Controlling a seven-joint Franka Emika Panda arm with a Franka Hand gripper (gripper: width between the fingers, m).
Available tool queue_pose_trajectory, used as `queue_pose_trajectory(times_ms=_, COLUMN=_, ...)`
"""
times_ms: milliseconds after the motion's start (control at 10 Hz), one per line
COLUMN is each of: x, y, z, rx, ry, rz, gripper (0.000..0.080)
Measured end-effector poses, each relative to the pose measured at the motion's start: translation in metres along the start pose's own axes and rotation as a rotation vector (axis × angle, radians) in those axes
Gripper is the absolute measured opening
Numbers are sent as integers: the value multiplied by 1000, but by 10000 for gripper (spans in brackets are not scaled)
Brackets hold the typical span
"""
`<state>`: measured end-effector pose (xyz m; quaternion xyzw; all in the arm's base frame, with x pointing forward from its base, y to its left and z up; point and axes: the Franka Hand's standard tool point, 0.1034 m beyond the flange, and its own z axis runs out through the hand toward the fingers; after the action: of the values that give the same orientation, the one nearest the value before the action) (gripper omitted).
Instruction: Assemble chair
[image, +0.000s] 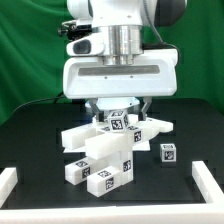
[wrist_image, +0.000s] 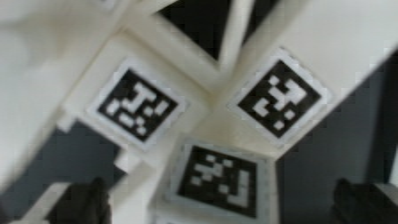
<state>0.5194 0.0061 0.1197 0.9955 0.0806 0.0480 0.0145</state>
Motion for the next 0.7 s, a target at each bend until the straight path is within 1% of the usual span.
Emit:
queue_pose_trajectory(times_ms=200, x=0, y=2, z=-2, rx=8, ry=-17, rz=-253, gripper=648)
queue_pose_trajectory(times_ms=300, x=0, y=2, z=-1, rx=6, ry=-16, rz=-271, gripper=648)
queue_pose_trajectory(times_ms=500, x=0, y=2, z=-1, rx=5, ry=-20, rz=-389, gripper=649)
queue_pose_trajectory(times_ms=600, x=0, y=0, z=-2, rx=1, ry=-42, rz=-485, gripper=649)
queue_pose_trajectory(times_ms=700, x=7, y=1, z=-4, rx=-5, ry=-35, rz=-638, gripper=649)
